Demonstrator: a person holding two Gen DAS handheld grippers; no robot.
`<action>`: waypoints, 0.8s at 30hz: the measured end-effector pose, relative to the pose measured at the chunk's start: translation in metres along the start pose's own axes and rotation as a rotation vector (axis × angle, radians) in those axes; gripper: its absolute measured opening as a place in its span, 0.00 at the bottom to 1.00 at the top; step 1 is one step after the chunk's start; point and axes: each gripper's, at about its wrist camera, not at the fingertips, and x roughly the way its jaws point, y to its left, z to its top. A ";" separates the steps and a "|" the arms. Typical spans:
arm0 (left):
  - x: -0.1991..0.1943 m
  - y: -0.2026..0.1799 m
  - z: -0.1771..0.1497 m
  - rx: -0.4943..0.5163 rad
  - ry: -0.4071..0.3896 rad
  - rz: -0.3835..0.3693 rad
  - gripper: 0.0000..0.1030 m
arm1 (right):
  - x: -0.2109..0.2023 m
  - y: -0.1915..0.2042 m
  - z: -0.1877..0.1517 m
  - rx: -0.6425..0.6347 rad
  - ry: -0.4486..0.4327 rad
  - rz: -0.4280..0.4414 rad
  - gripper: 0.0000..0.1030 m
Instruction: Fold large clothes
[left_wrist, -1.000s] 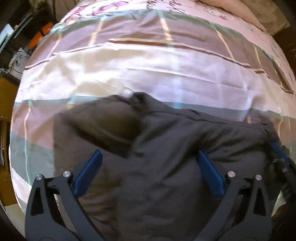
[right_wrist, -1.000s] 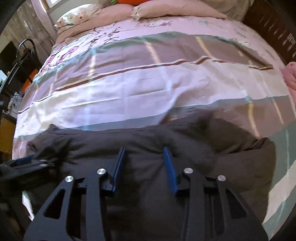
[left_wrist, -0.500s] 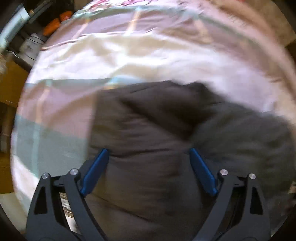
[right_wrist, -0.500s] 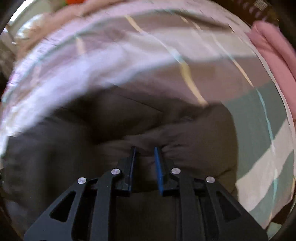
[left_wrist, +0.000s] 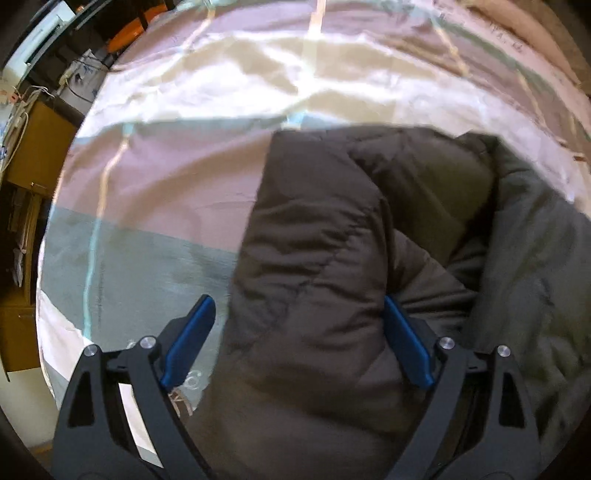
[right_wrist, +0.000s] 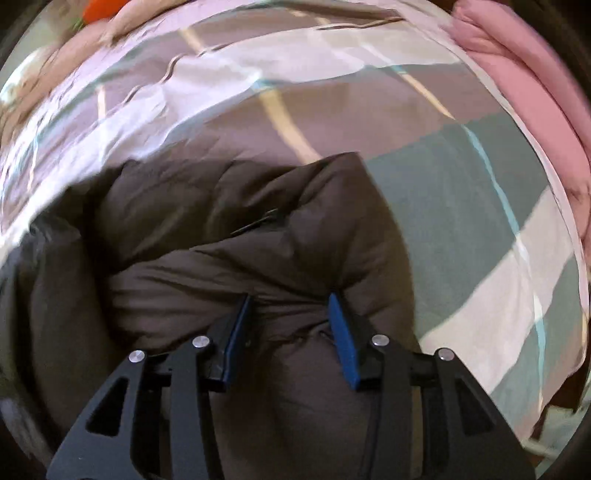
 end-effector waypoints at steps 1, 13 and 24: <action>-0.007 0.002 -0.003 -0.003 -0.011 -0.012 0.89 | -0.011 -0.001 -0.003 -0.001 -0.028 0.023 0.52; -0.046 0.021 -0.138 0.110 0.062 -0.029 0.97 | -0.079 0.008 -0.194 -0.158 0.088 0.149 0.82; 0.005 0.046 -0.229 0.125 0.247 -0.028 0.98 | -0.032 0.029 -0.320 -0.447 0.397 0.015 0.87</action>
